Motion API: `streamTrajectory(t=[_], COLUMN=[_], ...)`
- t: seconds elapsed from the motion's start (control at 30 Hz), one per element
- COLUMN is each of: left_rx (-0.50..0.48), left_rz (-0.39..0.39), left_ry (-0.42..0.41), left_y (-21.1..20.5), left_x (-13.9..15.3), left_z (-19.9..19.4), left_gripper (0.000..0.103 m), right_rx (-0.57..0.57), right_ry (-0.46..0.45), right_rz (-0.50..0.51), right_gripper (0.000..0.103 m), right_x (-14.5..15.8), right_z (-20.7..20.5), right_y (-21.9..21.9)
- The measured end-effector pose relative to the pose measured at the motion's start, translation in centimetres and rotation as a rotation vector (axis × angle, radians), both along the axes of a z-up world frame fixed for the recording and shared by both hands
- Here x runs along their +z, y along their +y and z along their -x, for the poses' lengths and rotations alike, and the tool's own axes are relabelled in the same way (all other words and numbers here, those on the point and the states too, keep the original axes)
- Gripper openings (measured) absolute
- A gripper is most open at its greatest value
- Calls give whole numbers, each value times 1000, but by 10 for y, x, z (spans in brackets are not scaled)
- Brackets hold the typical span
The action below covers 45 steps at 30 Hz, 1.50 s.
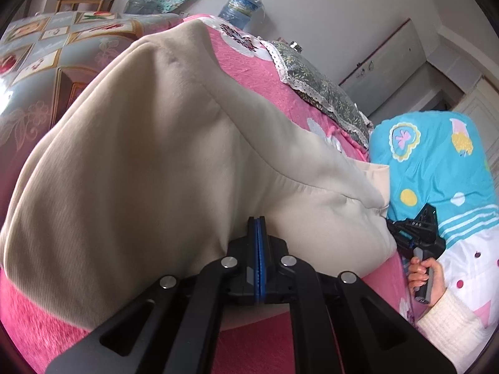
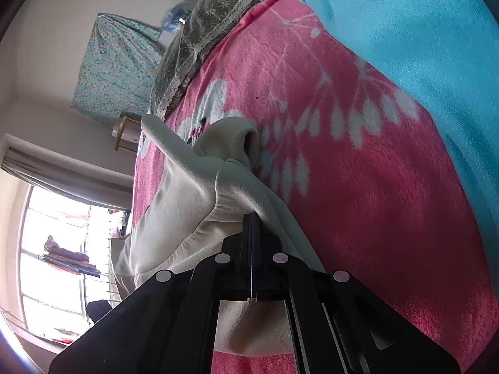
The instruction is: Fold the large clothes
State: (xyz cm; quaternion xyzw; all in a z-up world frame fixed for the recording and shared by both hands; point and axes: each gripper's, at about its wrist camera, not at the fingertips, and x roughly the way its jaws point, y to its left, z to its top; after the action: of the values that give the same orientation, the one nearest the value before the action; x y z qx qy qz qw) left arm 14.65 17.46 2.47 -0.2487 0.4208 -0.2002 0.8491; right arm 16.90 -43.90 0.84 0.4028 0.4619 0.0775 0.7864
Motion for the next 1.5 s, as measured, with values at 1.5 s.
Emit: streamTrajectory(t=[1.5], left_rx=[31], left_rz=[-240], left_ry=[-49], left_y=[-15], left_x=[26], left_z=[-14], left_gripper=[3], right_rx=[90], right_ry=[-22], right_rz=[204], right_gripper=[0], right_x=[16], right_z=[2], right_y=[10])
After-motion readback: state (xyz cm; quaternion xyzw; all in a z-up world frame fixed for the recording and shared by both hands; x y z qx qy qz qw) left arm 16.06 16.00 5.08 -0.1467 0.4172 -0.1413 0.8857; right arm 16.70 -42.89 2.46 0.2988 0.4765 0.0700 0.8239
